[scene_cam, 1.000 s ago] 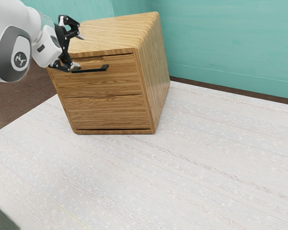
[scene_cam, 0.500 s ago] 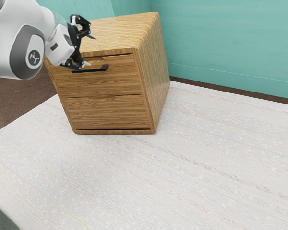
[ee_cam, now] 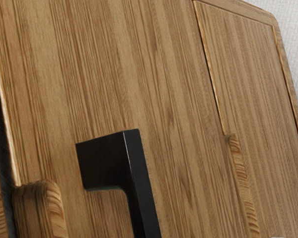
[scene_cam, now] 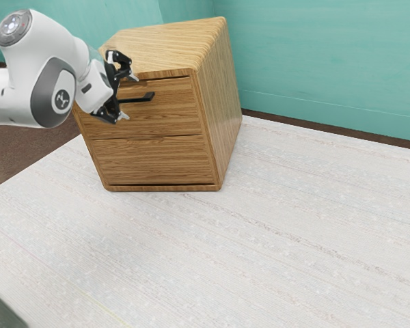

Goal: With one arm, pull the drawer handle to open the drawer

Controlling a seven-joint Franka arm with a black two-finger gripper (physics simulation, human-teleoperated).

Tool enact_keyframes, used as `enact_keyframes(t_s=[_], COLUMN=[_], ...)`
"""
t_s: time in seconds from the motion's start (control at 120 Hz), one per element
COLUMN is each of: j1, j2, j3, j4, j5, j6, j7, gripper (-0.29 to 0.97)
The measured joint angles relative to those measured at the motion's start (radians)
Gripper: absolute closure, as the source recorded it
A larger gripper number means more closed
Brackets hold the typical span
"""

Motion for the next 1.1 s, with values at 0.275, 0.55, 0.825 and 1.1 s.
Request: enact_keyframes(t_s=[0.275, 0.55, 0.825, 1.1], j1=[0.000, -0.025, -0.047, -0.050], j2=[-0.007, -0.017, -0.018, -0.019], j3=[-0.003, 0.019, 0.047, 0.075], j4=[-0.035, -0.038, -0.059, -0.068], j5=[-0.021, -0.002, 0.000, 0.000], j6=[0.001, -0.004, -0.007, -0.008], j7=[0.007, 0.002, -0.001, -0.002], gripper=[-0.01, 0.12, 0.12, 0.12])
